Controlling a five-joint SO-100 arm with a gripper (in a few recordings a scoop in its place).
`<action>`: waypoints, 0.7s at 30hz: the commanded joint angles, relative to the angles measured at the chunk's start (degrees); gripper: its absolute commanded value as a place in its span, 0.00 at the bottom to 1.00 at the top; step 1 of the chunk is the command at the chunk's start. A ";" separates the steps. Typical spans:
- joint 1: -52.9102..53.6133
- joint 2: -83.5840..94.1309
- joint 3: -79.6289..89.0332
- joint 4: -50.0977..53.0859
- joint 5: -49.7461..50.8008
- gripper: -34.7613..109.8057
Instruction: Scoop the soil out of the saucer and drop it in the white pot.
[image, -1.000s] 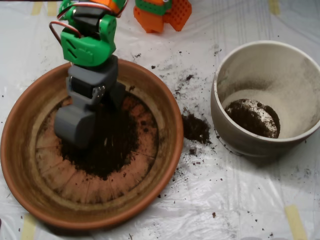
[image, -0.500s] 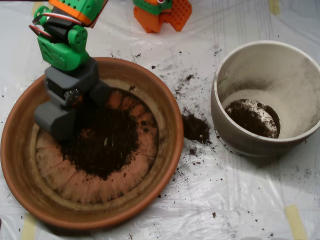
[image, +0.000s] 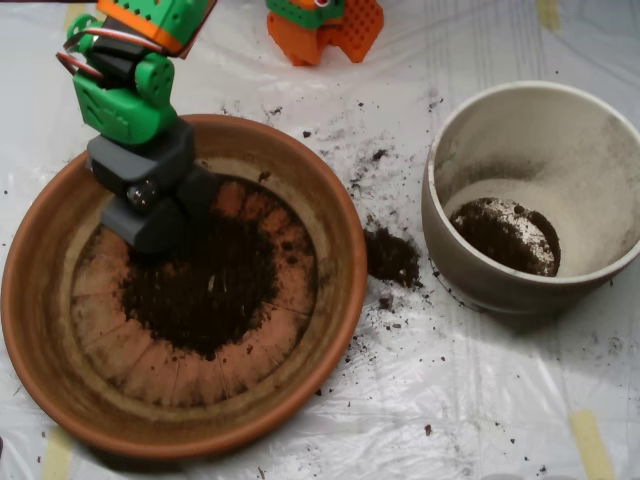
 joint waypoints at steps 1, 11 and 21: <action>-0.70 3.69 1.05 0.44 -2.29 0.24; -9.32 25.14 9.76 -0.97 -8.70 0.23; -18.98 40.96 1.49 8.35 -8.09 0.23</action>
